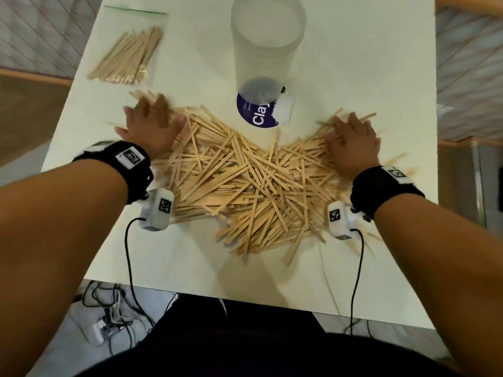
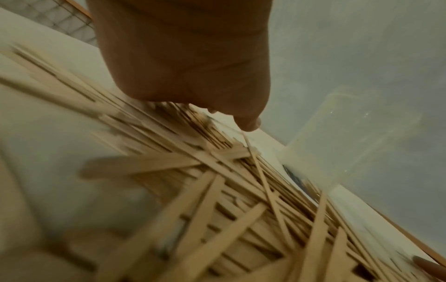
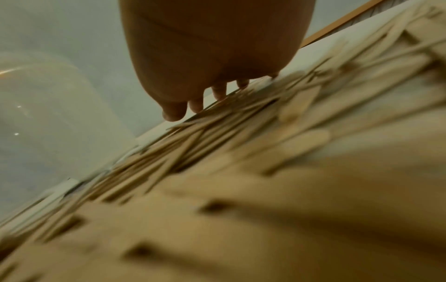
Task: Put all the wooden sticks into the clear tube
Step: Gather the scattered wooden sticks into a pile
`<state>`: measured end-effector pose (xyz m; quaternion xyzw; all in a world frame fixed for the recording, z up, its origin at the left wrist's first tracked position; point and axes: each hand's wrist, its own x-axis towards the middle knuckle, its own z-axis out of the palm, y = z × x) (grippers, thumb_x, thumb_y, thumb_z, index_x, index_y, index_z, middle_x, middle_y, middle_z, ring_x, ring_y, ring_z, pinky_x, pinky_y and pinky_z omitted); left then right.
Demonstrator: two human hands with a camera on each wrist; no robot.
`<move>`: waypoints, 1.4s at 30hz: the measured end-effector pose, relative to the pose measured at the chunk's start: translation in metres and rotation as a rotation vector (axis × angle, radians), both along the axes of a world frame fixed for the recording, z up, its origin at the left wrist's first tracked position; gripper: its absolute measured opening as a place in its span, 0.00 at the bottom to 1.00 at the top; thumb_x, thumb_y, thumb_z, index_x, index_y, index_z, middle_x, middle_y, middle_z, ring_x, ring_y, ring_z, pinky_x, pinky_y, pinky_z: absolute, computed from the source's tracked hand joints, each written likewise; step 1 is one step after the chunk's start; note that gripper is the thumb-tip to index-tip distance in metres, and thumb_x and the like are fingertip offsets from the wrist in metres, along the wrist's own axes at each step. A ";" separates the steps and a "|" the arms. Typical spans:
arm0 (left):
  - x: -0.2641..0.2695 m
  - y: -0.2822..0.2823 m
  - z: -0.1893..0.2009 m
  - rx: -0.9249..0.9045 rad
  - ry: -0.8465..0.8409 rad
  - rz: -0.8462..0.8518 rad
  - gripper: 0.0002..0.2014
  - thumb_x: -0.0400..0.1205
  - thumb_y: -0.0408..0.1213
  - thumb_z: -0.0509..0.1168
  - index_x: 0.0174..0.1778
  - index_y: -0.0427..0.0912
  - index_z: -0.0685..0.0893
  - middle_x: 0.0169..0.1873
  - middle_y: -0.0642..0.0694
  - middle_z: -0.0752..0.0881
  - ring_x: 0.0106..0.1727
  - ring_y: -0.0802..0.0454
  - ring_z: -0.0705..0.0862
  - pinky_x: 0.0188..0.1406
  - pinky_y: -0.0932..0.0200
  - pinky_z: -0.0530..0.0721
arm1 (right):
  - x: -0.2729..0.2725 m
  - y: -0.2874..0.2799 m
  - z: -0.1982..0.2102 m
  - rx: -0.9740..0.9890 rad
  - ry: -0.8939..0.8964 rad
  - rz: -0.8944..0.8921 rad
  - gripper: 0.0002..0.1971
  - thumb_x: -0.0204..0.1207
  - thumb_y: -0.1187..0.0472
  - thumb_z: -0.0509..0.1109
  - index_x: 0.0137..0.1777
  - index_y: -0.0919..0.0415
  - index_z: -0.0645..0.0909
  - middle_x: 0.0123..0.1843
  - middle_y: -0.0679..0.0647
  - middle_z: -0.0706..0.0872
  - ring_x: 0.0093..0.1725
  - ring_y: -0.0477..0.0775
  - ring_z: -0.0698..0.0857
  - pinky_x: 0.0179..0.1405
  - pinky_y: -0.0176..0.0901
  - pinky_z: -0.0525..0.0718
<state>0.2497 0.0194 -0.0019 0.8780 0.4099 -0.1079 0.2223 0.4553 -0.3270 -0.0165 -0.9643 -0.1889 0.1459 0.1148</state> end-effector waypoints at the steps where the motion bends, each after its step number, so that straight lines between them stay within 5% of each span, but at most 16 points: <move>1: 0.003 -0.005 0.000 0.003 -0.012 -0.027 0.38 0.78 0.69 0.50 0.83 0.58 0.55 0.84 0.44 0.51 0.84 0.38 0.42 0.77 0.26 0.43 | -0.005 0.002 0.000 0.020 -0.009 0.028 0.33 0.76 0.36 0.49 0.80 0.45 0.66 0.85 0.54 0.57 0.84 0.65 0.52 0.80 0.69 0.50; 9: 0.009 -0.061 0.003 -0.045 -0.052 -0.213 0.33 0.83 0.64 0.47 0.83 0.54 0.56 0.84 0.45 0.48 0.84 0.39 0.41 0.79 0.33 0.39 | -0.063 0.038 -0.003 0.098 -0.030 0.189 0.34 0.76 0.38 0.46 0.78 0.54 0.71 0.83 0.62 0.63 0.82 0.66 0.58 0.82 0.57 0.54; 13: 0.002 -0.075 0.010 -0.113 -0.124 -0.347 0.32 0.84 0.61 0.50 0.83 0.53 0.57 0.84 0.42 0.51 0.84 0.38 0.44 0.80 0.33 0.43 | -0.085 0.042 0.004 0.179 0.003 0.245 0.31 0.78 0.43 0.53 0.80 0.52 0.68 0.83 0.59 0.62 0.84 0.63 0.55 0.83 0.56 0.53; 17: -0.018 -0.056 0.007 0.047 -0.078 -0.237 0.35 0.83 0.64 0.49 0.83 0.53 0.54 0.84 0.45 0.47 0.84 0.39 0.39 0.77 0.32 0.38 | -0.087 -0.001 0.012 0.108 -0.186 -0.125 0.28 0.80 0.45 0.59 0.79 0.51 0.67 0.85 0.58 0.58 0.84 0.65 0.52 0.80 0.66 0.53; 21: -0.040 -0.035 -0.003 0.070 0.052 0.117 0.38 0.81 0.65 0.49 0.84 0.52 0.51 0.84 0.44 0.43 0.83 0.37 0.37 0.76 0.26 0.40 | -0.087 -0.049 0.008 0.035 -0.032 -0.655 0.28 0.82 0.49 0.56 0.82 0.46 0.60 0.87 0.55 0.48 0.85 0.64 0.46 0.79 0.71 0.47; 27: -0.044 -0.051 -0.008 -0.019 -0.077 -0.133 0.35 0.84 0.59 0.50 0.83 0.45 0.53 0.84 0.40 0.46 0.83 0.38 0.39 0.80 0.35 0.39 | -0.104 -0.034 -0.003 0.122 -0.030 -0.363 0.26 0.83 0.48 0.54 0.80 0.53 0.66 0.85 0.56 0.57 0.84 0.59 0.54 0.82 0.62 0.51; 35: -0.038 -0.064 0.006 -0.302 -0.196 -0.209 0.40 0.81 0.65 0.48 0.84 0.46 0.49 0.84 0.42 0.42 0.84 0.43 0.39 0.83 0.42 0.44 | -0.130 0.004 0.005 0.335 0.071 -0.198 0.27 0.84 0.48 0.55 0.80 0.58 0.65 0.85 0.57 0.57 0.84 0.57 0.55 0.83 0.55 0.56; 39: -0.062 -0.027 0.007 -0.130 -0.145 -0.168 0.35 0.85 0.60 0.50 0.84 0.45 0.52 0.84 0.41 0.45 0.84 0.40 0.40 0.81 0.38 0.43 | -0.158 -0.029 0.010 0.213 -0.056 -0.346 0.32 0.79 0.43 0.50 0.81 0.58 0.64 0.84 0.60 0.59 0.84 0.63 0.53 0.82 0.62 0.51; 42: -0.079 0.007 -0.012 0.008 0.077 -0.267 0.44 0.77 0.69 0.33 0.83 0.45 0.58 0.84 0.39 0.48 0.83 0.34 0.42 0.75 0.25 0.48 | -0.189 -0.054 0.003 0.078 -0.041 -0.443 0.30 0.84 0.43 0.52 0.83 0.55 0.60 0.86 0.58 0.53 0.85 0.63 0.47 0.82 0.63 0.44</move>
